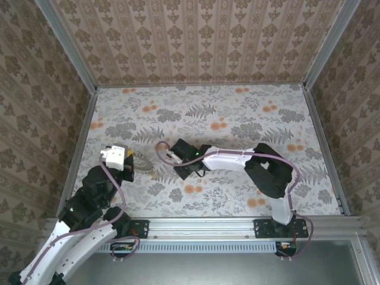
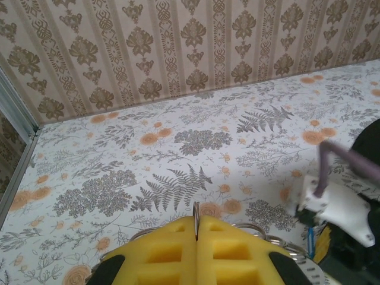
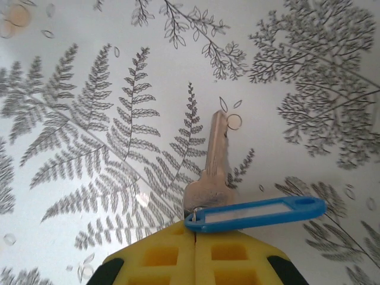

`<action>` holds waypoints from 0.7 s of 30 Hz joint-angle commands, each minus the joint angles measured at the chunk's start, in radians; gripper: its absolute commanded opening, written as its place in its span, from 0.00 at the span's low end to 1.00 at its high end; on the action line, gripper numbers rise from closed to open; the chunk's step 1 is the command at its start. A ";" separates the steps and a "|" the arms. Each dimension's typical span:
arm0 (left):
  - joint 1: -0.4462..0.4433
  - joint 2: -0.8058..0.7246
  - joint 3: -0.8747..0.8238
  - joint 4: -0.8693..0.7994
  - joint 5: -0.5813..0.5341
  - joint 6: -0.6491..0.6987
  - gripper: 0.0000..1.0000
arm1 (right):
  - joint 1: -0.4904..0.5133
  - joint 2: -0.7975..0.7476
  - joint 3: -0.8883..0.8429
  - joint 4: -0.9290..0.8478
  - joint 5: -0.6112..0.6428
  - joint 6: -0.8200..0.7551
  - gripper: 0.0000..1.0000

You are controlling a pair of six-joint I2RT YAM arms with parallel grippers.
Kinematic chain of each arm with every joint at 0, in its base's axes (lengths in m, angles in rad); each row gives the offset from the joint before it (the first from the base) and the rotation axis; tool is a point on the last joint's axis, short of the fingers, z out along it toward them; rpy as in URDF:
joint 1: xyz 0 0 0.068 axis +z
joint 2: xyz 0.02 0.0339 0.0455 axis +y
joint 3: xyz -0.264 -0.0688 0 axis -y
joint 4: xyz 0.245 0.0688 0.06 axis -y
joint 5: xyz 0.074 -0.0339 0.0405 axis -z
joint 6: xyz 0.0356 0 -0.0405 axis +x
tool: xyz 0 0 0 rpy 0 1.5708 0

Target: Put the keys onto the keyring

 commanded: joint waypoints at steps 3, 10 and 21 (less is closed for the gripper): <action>-0.006 0.038 0.034 0.044 0.043 0.014 0.00 | 0.002 -0.131 -0.079 0.087 -0.095 -0.121 0.00; -0.003 0.127 0.087 0.080 0.231 0.067 0.00 | -0.001 -0.277 -0.209 0.153 -0.158 -0.202 0.00; -0.080 0.300 0.189 0.134 0.746 0.253 0.00 | -0.040 -0.805 -0.364 0.081 -0.332 -0.285 0.00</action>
